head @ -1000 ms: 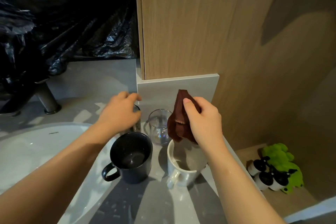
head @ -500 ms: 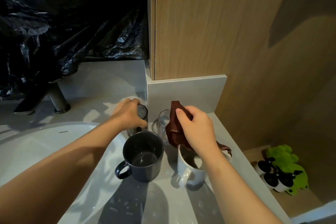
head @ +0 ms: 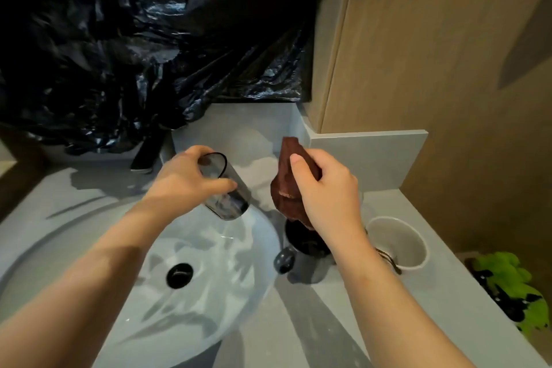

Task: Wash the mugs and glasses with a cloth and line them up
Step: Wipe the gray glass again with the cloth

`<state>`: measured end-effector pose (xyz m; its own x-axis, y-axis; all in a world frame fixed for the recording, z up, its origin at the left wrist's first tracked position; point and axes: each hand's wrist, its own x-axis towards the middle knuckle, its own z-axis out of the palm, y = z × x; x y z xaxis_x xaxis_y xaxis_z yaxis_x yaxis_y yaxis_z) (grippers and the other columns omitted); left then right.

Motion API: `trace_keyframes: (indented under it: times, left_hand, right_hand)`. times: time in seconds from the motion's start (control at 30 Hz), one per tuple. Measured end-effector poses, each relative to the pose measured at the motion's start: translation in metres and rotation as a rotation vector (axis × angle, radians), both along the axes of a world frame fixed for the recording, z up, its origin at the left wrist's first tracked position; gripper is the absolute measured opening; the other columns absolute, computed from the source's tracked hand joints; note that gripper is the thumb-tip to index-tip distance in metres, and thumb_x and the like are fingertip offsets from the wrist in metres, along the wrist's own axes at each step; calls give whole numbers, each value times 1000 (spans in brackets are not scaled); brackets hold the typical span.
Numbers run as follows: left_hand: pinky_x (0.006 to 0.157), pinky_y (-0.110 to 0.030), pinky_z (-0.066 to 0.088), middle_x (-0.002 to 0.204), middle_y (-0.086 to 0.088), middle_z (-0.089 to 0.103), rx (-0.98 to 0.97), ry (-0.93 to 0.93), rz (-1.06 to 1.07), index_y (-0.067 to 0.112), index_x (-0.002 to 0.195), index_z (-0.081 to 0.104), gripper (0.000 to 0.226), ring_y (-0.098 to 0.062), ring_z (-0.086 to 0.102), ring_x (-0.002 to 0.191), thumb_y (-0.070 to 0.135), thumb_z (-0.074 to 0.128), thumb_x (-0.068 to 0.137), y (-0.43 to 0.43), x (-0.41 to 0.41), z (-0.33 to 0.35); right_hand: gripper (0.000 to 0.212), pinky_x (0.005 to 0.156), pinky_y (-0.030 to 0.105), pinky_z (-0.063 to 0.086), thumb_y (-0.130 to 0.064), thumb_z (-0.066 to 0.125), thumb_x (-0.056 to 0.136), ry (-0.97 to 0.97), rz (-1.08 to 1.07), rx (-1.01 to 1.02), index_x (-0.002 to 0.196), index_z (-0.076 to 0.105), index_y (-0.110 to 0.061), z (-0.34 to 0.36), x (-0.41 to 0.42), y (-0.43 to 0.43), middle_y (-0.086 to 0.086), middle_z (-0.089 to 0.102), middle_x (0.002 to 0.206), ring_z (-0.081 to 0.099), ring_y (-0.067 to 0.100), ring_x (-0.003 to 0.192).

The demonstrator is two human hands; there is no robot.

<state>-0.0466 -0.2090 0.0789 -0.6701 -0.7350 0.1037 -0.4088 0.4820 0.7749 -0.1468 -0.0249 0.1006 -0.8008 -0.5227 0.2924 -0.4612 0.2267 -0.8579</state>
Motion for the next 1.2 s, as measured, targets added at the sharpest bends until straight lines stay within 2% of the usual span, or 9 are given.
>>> trace_keyframes:
  times: [0.2,0.27,0.33,0.43,0.5,0.6,0.8,0.97,1.2]
  left_hand:
    - [91,-33,47,112,4,59,211,135,41,28,115,55,79,-15,59,103,41,88,44,-26,74,-1]
    - [89,-29,48,117,4,58,288,207,16,30,118,53,85,-6,61,92,39,84,39,-29,95,-2]
    - [83,-26,49,121,0,55,339,275,-21,33,117,49,79,-2,61,85,27,87,48,-30,112,-5]
    - [89,-33,48,123,-4,50,385,345,31,39,116,43,81,-18,57,105,23,86,50,-36,125,-19]
    - [95,-42,47,121,-8,51,527,431,158,38,120,41,86,-25,54,111,18,89,52,-40,127,-34]
    - [87,-46,51,114,-13,56,829,546,358,29,130,41,73,-27,59,95,17,81,70,-43,129,-54]
    - [64,-38,55,112,-17,68,1332,392,325,11,126,56,81,-33,66,94,52,72,58,-64,145,-101]
    - [69,-39,55,95,-17,63,1763,379,405,4,113,58,59,-29,61,78,51,63,78,-65,147,-127]
    - [61,-43,58,82,-22,67,1794,294,448,-2,107,57,70,-32,61,74,61,63,78,-56,155,-145]
  right_hand:
    - [23,65,20,43,-36,47,97,-105,98,23,107,63,-24,-27,67,-59,-9,61,86,56,10,81]
    - [25,70,27,49,-35,47,97,-241,86,20,112,62,-24,-48,86,-80,-2,65,95,60,18,88]
    - [20,78,39,54,-38,48,93,-391,82,-25,99,65,-28,-67,104,-97,3,69,92,64,26,89]
    - [21,81,38,52,-33,48,93,-508,87,-66,82,65,-27,-84,127,-115,-2,67,77,63,20,79]
    - [23,80,33,51,-26,46,98,-534,94,-67,86,65,-25,-90,139,-123,-5,66,78,62,15,79]
    - [21,87,37,52,-28,46,98,-555,122,-9,99,66,-25,-101,156,-134,-3,69,92,65,15,91]
    - [18,81,26,50,-25,50,97,-634,155,78,89,67,-27,-130,152,-138,-3,69,90,64,14,87]
    - [21,80,39,52,-25,52,96,-789,-17,89,85,67,-15,-159,147,-126,9,67,84,63,24,81]
    - [22,84,46,52,-27,48,98,-951,-186,-81,84,65,-25,-163,140,-122,11,69,94,65,31,88]
